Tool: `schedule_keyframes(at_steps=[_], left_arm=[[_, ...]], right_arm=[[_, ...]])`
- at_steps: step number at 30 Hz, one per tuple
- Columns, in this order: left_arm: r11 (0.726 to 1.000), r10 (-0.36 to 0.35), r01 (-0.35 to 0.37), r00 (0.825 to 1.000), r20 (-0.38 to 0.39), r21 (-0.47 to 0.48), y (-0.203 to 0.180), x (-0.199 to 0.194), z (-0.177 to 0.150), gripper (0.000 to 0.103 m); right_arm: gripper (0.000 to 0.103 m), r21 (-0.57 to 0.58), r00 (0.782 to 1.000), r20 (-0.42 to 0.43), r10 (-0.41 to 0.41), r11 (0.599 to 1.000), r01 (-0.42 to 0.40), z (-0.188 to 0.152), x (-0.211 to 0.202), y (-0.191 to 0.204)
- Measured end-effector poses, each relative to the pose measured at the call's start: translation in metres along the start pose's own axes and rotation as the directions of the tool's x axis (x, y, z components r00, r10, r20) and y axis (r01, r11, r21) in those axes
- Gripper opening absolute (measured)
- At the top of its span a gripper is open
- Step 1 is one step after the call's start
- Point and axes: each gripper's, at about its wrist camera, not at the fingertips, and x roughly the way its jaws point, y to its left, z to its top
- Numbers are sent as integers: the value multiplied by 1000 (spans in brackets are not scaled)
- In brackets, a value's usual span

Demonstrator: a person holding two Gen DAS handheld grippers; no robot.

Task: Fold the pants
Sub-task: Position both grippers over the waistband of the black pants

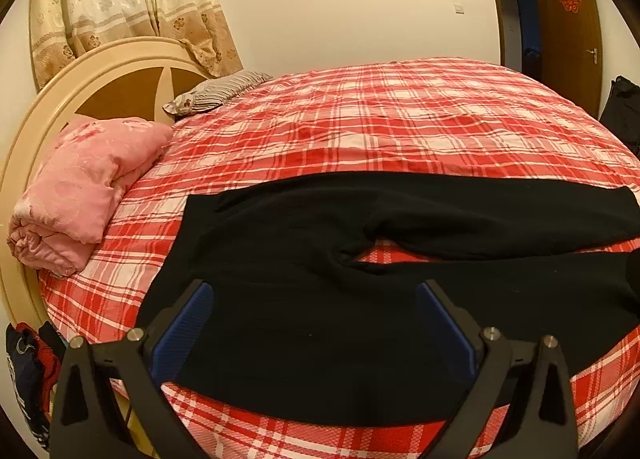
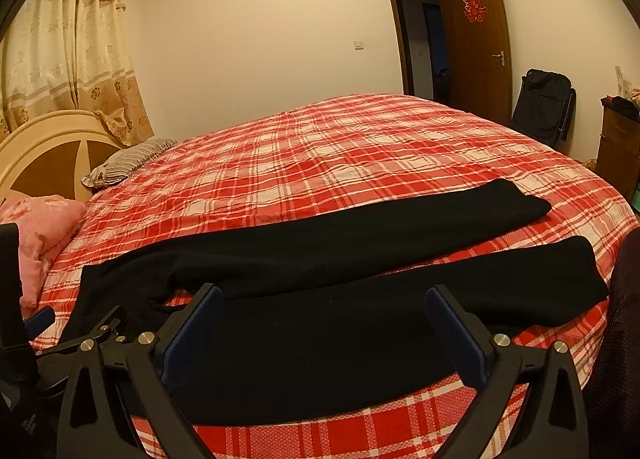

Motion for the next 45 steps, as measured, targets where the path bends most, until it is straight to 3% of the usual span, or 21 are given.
schedule_keyframes(at_steps=[13,22,45], left_arm=[[1000,-2,2,1000,19,-6,2,-5,1,103],[999,-34,35,997,73,-11,1,-17,6,103],[994,-89,92,995,55,-58,11,-19,7,103]], right_arm=[[102,-6,1000,-1,-2,1000,2,1,0,4],[102,-7,1000,1,-2,1000,2,1,0,4],[102,-23,1000,1,-14,1000,14,3,-3,9]])
